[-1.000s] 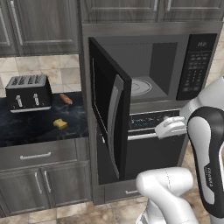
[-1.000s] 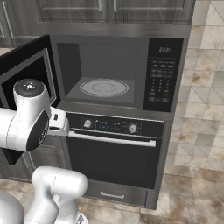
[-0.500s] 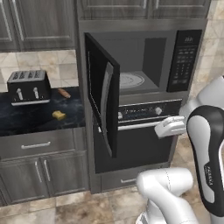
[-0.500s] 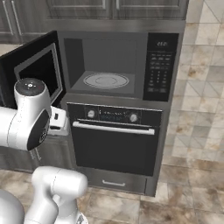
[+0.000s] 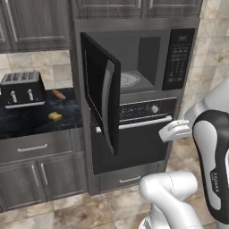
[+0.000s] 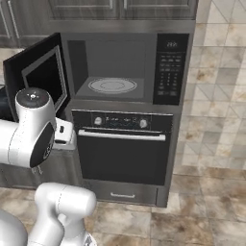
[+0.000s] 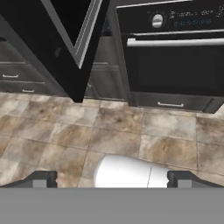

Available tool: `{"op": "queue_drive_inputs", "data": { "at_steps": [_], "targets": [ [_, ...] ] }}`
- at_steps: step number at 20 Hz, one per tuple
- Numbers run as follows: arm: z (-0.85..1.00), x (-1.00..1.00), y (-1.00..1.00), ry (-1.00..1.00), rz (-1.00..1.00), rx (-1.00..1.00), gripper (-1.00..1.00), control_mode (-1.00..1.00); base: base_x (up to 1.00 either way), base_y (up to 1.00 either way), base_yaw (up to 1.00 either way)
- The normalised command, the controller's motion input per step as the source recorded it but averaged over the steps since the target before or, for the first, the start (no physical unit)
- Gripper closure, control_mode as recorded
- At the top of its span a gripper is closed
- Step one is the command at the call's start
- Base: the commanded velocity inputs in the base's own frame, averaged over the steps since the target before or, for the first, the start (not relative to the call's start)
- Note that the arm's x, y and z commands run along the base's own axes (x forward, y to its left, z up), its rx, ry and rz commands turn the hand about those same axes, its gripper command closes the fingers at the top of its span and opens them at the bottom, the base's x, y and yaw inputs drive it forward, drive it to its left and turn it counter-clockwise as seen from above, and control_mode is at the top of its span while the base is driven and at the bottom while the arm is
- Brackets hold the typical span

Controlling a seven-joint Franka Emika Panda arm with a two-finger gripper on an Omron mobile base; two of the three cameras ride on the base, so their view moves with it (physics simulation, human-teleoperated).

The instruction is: Place the sponge inside the microwave to prepare for sanitizing.

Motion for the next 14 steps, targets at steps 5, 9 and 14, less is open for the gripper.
{"op": "queue_drive_inputs", "data": {
  "at_steps": [5,9,14],
  "targets": [
    [0.0,0.0,0.0,0.0,0.0,0.0,-1.0,1.0,-0.07,0.77,-0.04],
    [0.0,0.0,0.0,0.0,0.0,0.0,-1.0,1.0,-0.06,0.47,-0.16],
    [0.0,0.0,0.0,0.0,0.0,0.0,-1.0,1.0,0.07,0.31,-0.53]
  ]
}}
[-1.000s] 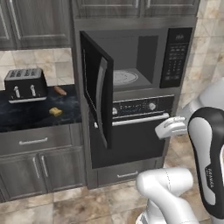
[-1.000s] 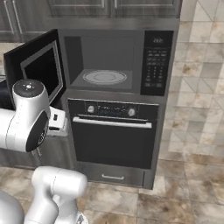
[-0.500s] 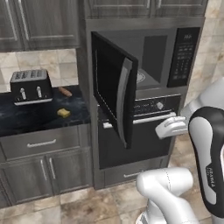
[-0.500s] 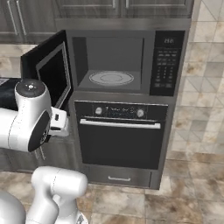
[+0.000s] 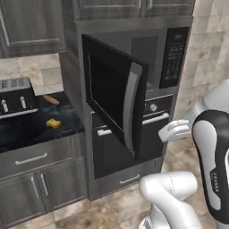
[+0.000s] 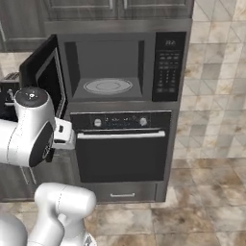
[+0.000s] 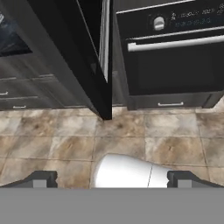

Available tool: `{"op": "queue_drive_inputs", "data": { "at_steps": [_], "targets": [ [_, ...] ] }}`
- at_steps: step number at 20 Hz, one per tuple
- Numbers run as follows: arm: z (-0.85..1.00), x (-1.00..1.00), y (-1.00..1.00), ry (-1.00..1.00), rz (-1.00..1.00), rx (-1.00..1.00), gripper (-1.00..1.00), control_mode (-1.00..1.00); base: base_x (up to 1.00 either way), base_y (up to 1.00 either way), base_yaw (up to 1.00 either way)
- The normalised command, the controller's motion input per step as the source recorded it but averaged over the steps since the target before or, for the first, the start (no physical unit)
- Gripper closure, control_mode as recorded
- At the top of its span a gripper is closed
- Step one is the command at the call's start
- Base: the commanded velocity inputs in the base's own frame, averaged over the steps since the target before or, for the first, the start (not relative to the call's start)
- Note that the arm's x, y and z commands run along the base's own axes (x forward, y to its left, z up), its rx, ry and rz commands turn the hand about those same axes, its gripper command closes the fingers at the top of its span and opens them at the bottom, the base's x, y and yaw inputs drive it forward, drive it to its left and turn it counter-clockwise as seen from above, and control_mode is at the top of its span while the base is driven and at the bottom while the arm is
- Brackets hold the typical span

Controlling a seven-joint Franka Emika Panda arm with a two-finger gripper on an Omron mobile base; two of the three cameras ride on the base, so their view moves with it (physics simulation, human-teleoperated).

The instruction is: Place the sponge inside the microwave to prepare for sanitizing.

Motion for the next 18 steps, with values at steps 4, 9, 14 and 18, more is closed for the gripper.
{"op": "queue_drive_inputs", "data": {
  "at_steps": [4,9,14,18],
  "targets": [
    [0.0,0.0,0.0,0.0,0.0,0.0,-1.0,1.0,0.0,0.51,-0.46],
    [0.0,0.0,0.0,0.0,0.0,0.0,-1.0,1.0,-0.13,0.73,-0.24],
    [0.0,0.0,0.0,0.0,0.0,0.0,-1.0,1.0,-0.29,0.75,-0.19],
    [0.0,0.0,0.0,0.0,0.0,0.0,-1.0,1.0,-0.27,0.75,-0.19]
  ]
}}
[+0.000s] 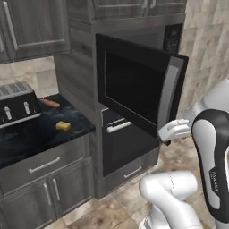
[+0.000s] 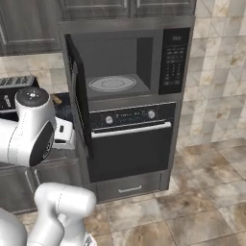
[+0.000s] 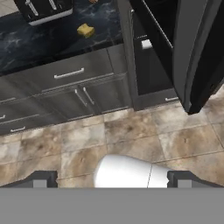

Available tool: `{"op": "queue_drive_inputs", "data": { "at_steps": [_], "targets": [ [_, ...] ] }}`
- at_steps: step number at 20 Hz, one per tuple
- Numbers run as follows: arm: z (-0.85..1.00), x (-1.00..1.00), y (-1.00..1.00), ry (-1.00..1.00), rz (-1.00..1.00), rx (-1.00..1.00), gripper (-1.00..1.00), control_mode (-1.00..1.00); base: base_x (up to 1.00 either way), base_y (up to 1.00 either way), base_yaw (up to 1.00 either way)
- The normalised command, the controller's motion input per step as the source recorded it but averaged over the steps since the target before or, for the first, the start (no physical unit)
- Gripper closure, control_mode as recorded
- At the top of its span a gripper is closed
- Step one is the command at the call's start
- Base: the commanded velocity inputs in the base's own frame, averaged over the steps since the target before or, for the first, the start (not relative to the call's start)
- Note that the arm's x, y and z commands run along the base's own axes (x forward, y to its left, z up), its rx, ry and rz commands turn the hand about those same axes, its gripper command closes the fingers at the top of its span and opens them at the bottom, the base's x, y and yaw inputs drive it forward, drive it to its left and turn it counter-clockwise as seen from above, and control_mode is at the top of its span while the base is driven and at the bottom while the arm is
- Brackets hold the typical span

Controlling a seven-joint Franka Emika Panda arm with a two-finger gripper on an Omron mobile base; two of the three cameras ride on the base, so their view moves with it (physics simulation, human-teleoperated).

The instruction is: Place the sponge inside the microwave to prepare for sanitizing.

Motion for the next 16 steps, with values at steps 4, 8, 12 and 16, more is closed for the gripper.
{"op": "queue_drive_inputs", "data": {
  "at_steps": [4,8,12,16],
  "targets": [
    [0.0,0.0,0.0,0.0,0.0,0.0,-1.0,1.0,-0.1,0.9,-0.04],
    [0.0,0.0,0.0,0.0,0.0,0.0,-1.0,1.0,0.06,0.83,0.24],
    [0.0,0.0,0.0,0.0,0.0,0.0,-1.0,1.0,0.48,0.51,0.28],
    [0.0,0.0,0.0,0.0,0.0,0.0,-1.0,1.0,0.86,0.11,0.25]
  ]
}}
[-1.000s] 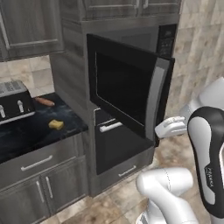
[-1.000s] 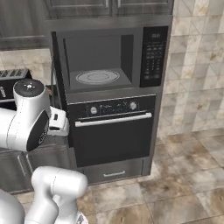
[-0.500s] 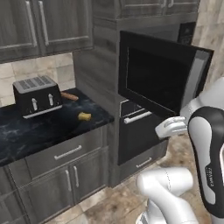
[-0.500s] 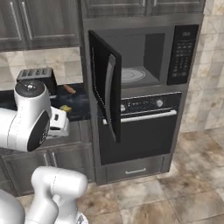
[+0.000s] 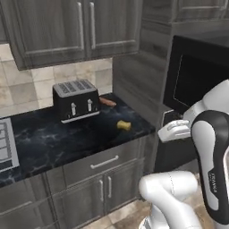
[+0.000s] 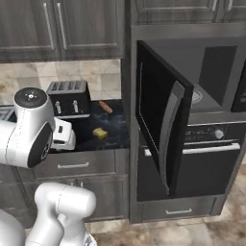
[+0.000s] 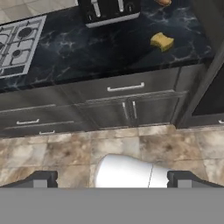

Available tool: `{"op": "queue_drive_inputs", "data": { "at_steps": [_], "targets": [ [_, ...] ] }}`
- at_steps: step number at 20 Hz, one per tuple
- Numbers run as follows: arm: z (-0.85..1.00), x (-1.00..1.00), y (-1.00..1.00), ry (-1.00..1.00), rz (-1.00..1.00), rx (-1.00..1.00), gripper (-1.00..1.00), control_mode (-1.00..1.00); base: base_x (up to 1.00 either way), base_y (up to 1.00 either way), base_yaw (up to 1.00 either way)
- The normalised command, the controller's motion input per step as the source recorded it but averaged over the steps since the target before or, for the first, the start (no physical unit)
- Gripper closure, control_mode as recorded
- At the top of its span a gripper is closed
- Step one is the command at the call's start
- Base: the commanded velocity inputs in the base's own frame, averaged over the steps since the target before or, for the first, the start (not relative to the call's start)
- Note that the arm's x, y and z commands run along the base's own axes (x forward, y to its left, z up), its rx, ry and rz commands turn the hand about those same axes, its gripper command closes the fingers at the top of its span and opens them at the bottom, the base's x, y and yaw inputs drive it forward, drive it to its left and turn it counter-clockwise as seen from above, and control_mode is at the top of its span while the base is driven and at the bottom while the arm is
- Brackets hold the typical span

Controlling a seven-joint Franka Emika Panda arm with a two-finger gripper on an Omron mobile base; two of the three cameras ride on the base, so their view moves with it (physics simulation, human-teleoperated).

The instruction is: Place the sponge inside the microwave to prepare for sanitizing.

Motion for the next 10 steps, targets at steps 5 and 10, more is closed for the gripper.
{"op": "queue_drive_inputs", "data": {
  "at_steps": [5,10],
  "targets": [
    [0.0,0.0,0.0,0.0,0.0,0.0,-1.0,1.0,0.88,0.01,0.17],
    [0.0,0.0,0.0,0.0,0.0,0.0,-1.0,1.0,0.6,0.02,0.25]
  ]
}}
